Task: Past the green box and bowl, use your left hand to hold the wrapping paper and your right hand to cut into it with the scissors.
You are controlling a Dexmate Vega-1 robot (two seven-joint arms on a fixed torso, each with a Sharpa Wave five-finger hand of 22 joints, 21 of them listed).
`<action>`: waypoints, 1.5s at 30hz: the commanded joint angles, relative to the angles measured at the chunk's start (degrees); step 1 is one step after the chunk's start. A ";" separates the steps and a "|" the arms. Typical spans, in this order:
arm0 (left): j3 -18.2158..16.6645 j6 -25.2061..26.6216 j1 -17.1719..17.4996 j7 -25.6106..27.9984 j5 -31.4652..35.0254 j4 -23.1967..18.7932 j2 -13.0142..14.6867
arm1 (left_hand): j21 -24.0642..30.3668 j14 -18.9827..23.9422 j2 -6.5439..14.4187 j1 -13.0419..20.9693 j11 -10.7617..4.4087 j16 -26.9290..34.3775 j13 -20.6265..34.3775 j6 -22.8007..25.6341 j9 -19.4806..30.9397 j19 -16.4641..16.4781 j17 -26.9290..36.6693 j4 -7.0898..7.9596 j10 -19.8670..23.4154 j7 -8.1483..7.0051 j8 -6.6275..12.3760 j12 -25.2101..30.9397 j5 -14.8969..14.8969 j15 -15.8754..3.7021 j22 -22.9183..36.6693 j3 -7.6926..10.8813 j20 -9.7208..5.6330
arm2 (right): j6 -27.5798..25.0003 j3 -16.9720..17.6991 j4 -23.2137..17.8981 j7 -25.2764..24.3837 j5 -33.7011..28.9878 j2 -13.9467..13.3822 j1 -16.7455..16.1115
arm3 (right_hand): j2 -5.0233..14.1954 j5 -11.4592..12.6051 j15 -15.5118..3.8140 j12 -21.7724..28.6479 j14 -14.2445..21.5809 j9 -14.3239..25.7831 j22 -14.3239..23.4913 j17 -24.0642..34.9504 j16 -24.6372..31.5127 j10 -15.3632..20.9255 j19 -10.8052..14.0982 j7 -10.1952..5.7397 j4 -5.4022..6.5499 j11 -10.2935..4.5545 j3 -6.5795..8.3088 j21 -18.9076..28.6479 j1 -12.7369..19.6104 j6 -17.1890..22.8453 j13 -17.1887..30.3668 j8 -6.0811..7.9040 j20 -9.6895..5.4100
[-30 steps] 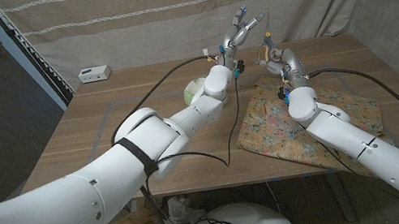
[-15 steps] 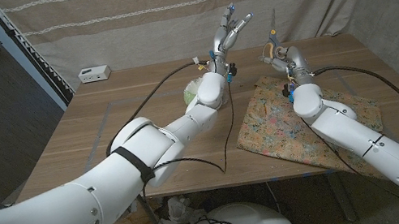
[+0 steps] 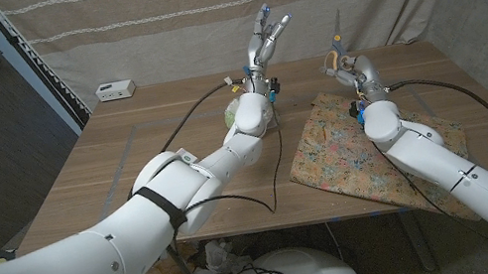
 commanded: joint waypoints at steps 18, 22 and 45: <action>-4.86 -1.33 4.01 -1.19 -2.32 -4.27 1.80 | 0.42 0.95 0.45 -0.22 0.14 0.29 -0.22 0.75 0.11 0.51 0.22 0.08 1.10 -0.14 0.45 0.63 0.53 -7.70 0.17 -0.81 0.21 | 0.84 0.20 -1.71 0.82 1.12 -1.28 -1.57 | 8.43 0.21 -0.07 -0.76 -1.01 -1.09 0.21 0.25 0.08 0.40 -1.06 0.18 5.48 -0.62 -0.14 -0.14 -2.86 -1.70 0.22 13.25 0.20; -4.98 -1.27 4.72 -0.80 -2.00 -5.55 2.25 | 0.42 1.01 0.51 -0.24 0.13 0.29 -0.28 0.86 0.10 0.52 0.22 0.11 1.32 -0.13 0.48 0.71 0.57 -7.66 0.17 -0.86 0.25 | 0.82 0.36 -2.18 1.01 1.60 -1.20 -1.88 | 9.28 0.34 -0.17 -0.80 -1.21 -1.69 0.25 0.37 0.15 0.37 -1.38 0.28 7.12 -0.75 0.61 -0.15 -4.37 -1.59 0.26 13.10 -0.12; -5.34 -0.71 6.32 1.47 0.23 -9.03 4.09 | 0.63 1.79 1.09 -0.39 -0.29 0.38 -0.81 3.43 0.09 1.11 0.21 0.41 2.94 -0.07 1.25 1.24 0.82 -8.43 0.23 -1.26 -0.28 | 3.60 0.19 -1.26 2.05 3.37 0.14 -1.52 | 10.21 -1.14 -1.28 -1.14 -4.27 -2.17 0.74 1.43 0.41 -0.88 -3.81 1.33 15.85 -0.21 15.78 0.37 -8.50 -1.53 0.57 13.30 -1.29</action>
